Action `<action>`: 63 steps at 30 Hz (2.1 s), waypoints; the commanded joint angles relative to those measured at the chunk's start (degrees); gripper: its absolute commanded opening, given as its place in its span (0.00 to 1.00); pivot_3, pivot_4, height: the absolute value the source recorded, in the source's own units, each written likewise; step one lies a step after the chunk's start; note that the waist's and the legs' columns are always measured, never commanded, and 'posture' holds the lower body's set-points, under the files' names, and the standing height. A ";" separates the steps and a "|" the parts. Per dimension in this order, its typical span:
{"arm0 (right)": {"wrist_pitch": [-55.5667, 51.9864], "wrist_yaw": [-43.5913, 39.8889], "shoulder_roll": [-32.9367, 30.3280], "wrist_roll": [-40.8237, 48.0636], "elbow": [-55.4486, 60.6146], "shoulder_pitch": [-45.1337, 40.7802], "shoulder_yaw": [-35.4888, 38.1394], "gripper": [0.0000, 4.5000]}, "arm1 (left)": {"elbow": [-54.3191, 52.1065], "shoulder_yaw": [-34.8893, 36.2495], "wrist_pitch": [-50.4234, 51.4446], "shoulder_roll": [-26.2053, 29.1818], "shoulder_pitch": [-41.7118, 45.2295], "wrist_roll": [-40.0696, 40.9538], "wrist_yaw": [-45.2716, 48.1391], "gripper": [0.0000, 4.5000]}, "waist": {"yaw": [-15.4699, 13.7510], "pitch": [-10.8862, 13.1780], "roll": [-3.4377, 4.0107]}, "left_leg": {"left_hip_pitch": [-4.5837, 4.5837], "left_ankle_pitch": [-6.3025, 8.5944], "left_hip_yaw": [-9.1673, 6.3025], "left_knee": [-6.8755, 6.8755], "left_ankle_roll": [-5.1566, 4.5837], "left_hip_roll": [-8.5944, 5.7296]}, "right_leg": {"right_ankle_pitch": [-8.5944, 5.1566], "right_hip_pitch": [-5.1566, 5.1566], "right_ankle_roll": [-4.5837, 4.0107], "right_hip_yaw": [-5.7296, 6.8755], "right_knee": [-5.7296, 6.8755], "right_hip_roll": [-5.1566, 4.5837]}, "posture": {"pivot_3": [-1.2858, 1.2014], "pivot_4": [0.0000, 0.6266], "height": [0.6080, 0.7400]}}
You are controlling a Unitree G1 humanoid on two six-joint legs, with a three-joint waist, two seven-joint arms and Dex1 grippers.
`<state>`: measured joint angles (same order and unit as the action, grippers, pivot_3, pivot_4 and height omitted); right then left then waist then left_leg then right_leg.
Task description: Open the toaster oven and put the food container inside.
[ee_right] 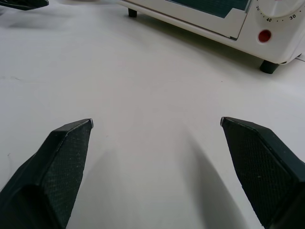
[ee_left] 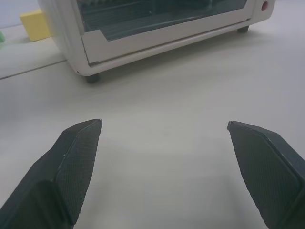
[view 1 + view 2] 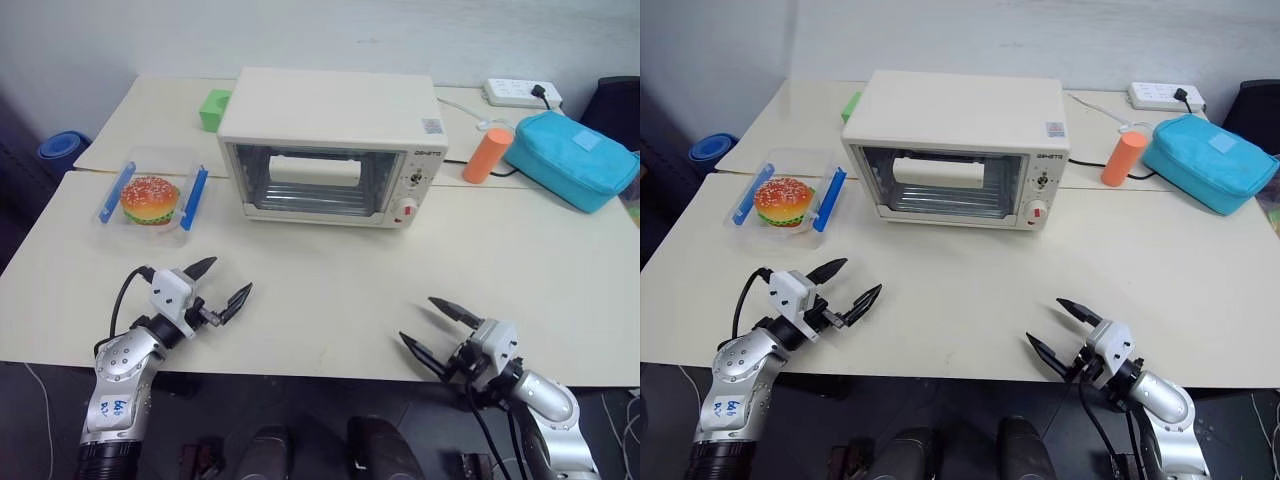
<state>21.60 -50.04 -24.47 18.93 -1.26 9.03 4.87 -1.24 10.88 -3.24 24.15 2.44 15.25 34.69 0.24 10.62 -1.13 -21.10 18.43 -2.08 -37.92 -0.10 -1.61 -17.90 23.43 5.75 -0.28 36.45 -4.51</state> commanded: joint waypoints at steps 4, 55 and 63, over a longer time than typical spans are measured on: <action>0.34 -0.95 -0.13 1.27 1.60 -0.83 -0.80 1.00 | -1.45 1.77 0.95 1.97 0.34 3.72 2.56 1.00 | -0.16 0.00 0.00 | -0.01 0.00 -0.01 0.00 0.00 0.00 | 0.00 0.00 0.00 0.00 0.00 -0.02 | 0.52 0.24 1.00; -34.59 -0.78 0.67 1.43 6.91 -36.10 -10.53 1.00 | -0.01 11.30 26.83 16.10 19.24 27.28 16.48 0.14 | 1.52 0.07 0.24 | -0.22 -0.17 -0.18 0.00 0.49 0.06 | -0.08 0.24 -0.19 0.17 0.11 0.06 | 0.52 0.24 1.00; -35.04 1.53 2.47 1.77 1.44 -43.89 -8.03 1.00 | -0.37 12.99 25.18 15.68 17.49 26.62 16.35 0.14 | 1.38 0.07 0.24 | -0.24 -0.17 -0.19 0.00 0.50 0.06 | -0.08 0.25 -0.19 0.18 0.08 0.04 | 0.52 0.24 1.00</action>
<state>-14.05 -49.17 -22.32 20.04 0.29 -33.26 -4.62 0.16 22.27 23.01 39.34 20.31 41.92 51.21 1.62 10.69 -0.89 -21.34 18.26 -2.27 -37.92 0.40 -1.53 -17.99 23.69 5.57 -0.10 36.54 -4.46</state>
